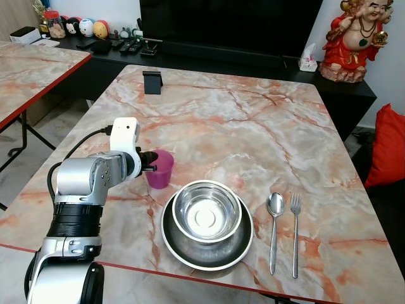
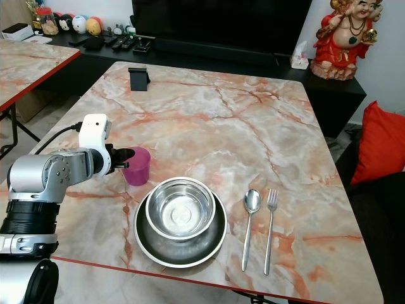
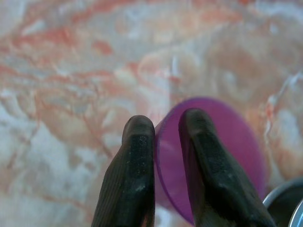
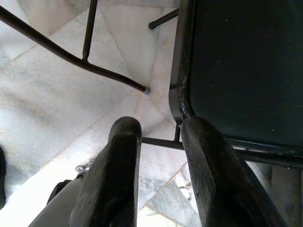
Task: Setting the table
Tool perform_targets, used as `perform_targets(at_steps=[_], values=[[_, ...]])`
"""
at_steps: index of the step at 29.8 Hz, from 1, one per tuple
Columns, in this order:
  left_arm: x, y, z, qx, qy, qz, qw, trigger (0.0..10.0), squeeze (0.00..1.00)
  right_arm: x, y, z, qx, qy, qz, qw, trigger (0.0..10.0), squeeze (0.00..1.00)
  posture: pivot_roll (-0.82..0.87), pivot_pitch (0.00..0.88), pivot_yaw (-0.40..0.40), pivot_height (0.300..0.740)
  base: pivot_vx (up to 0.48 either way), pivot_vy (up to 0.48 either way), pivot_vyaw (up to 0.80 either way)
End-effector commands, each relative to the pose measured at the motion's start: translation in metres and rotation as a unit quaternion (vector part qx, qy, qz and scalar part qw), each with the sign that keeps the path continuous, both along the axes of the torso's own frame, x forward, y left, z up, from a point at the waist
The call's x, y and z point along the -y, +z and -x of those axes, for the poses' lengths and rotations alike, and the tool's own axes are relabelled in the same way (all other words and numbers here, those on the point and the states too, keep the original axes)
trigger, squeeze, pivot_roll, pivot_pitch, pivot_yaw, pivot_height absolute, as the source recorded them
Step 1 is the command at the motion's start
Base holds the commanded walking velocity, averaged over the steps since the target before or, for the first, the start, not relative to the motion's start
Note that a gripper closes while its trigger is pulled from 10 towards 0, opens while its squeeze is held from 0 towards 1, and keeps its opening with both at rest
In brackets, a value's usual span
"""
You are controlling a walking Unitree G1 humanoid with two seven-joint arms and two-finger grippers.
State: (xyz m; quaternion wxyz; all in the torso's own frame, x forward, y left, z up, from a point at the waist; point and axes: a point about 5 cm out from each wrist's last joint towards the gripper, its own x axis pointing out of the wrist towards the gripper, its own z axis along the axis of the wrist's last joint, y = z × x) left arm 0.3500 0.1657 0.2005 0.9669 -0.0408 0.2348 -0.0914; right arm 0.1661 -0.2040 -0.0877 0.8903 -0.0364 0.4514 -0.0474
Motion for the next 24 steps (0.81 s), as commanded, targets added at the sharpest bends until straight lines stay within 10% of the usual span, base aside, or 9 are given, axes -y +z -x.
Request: perform_targets(at_steps=[1, 24], values=[[0.002, 0.019, -0.003, 0.043, 0.003, 0.008, 0.999, 10.0, 0.00, 0.002, 0.000, -0.001, 0.000, -0.005, 0.000, 1.000, 10.0, 0.00, 0.12, 0.000, -0.070, 0.728, 0.000, 0.000, 0.00], [0.001, 0.004, 0.000, 0.026, 0.014, 0.014, 0.999, 10.0, 0.00, 0.002, 0.000, 0.000, -0.003, -0.001, 0.001, 1.000, 10.0, 0.00, 0.13, 0.000, -0.072, 0.728, 0.000, 0.000, 0.00]])
